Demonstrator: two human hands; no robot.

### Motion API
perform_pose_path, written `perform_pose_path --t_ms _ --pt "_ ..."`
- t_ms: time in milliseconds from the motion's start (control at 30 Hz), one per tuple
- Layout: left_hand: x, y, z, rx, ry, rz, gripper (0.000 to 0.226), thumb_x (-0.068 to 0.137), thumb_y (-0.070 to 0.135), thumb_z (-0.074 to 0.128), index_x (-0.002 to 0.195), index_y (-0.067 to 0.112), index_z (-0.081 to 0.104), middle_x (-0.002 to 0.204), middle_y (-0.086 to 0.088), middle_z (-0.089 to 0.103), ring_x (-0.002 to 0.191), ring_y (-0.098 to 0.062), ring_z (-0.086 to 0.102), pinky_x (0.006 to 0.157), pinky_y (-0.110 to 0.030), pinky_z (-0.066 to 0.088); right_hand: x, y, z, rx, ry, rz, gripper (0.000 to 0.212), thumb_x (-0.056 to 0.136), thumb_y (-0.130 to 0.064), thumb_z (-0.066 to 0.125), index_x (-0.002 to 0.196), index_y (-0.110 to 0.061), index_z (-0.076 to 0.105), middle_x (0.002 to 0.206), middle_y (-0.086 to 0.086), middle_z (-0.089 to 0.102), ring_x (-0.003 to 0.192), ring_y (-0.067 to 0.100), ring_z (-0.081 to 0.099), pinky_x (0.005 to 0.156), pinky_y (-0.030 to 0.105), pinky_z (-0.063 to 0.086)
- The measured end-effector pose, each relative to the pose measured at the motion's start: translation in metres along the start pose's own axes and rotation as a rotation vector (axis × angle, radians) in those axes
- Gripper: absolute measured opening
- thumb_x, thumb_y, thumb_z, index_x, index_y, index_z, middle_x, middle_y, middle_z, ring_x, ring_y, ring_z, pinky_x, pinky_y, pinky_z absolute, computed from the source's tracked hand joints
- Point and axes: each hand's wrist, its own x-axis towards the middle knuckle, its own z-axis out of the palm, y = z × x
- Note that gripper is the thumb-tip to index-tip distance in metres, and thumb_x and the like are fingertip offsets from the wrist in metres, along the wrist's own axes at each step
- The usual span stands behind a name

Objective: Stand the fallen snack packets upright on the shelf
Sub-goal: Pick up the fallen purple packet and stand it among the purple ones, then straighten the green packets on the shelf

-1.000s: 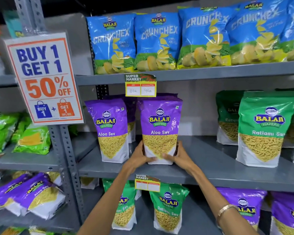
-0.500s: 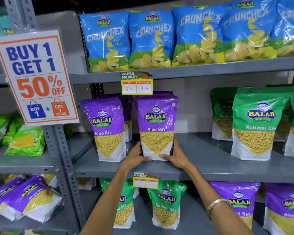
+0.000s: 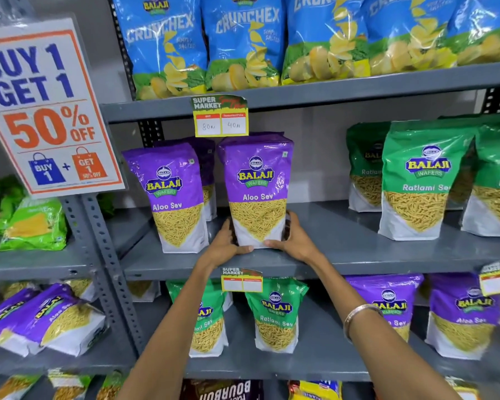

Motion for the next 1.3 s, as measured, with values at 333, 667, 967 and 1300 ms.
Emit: perform_pose_path --t_ms 333,667,967,1300 --pt "-0.082 0.043 0.150 0.222 0.738 0.350 0.032 0.081 0.025 0.078 0.106 0.022 0.058 0.107 0.002 0.059 0.094 -0.028 0.059 0.088 -0.046 0.051 -0.130 0.030 -0.067 -0.067 0.641 -0.288 0.022 0.084 -0.005 0.057 0.074 -0.021 0.069 0.083 -0.008 0.071 0.071 0.006 0.067 0.067 0.034 0.053" --pt "0.014 0.146 0.337 -0.096 0.161 0.212 0.095 0.068 0.001 0.089 0.147 0.012 0.038 0.140 0.002 0.048 0.126 -0.015 0.047 0.105 -0.028 0.041 -0.103 0.070 -0.293 -0.204 0.673 -0.168 0.071 0.072 -0.025 0.085 0.131 -0.008 0.048 0.130 0.006 0.052 0.120 0.019 0.050 0.105 0.031 0.039" --pt "0.068 0.124 0.350 -0.042 -0.079 0.043 0.097 0.037 0.017 0.092 0.126 0.015 0.051 0.136 -0.013 0.065 0.126 -0.031 0.063 0.109 -0.051 0.049 -0.066 0.099 -0.351 -0.228 0.196 0.127 0.096 0.063 -0.038 0.089 0.141 -0.017 0.037 0.139 0.004 0.057 0.129 0.026 0.055 0.108 0.044 0.044" --pt "0.064 0.120 0.351 -0.080 -0.045 0.060 0.069 0.066 -0.024 0.076 0.122 0.010 0.052 0.135 -0.016 0.064 0.114 -0.026 0.064 0.092 -0.022 0.057 -0.072 0.103 -0.350 -0.265 0.129 -0.007 0.086 0.075 -0.039 0.084 0.145 -0.025 0.036 0.143 0.000 0.059 0.131 0.023 0.056 0.107 0.040 0.046"
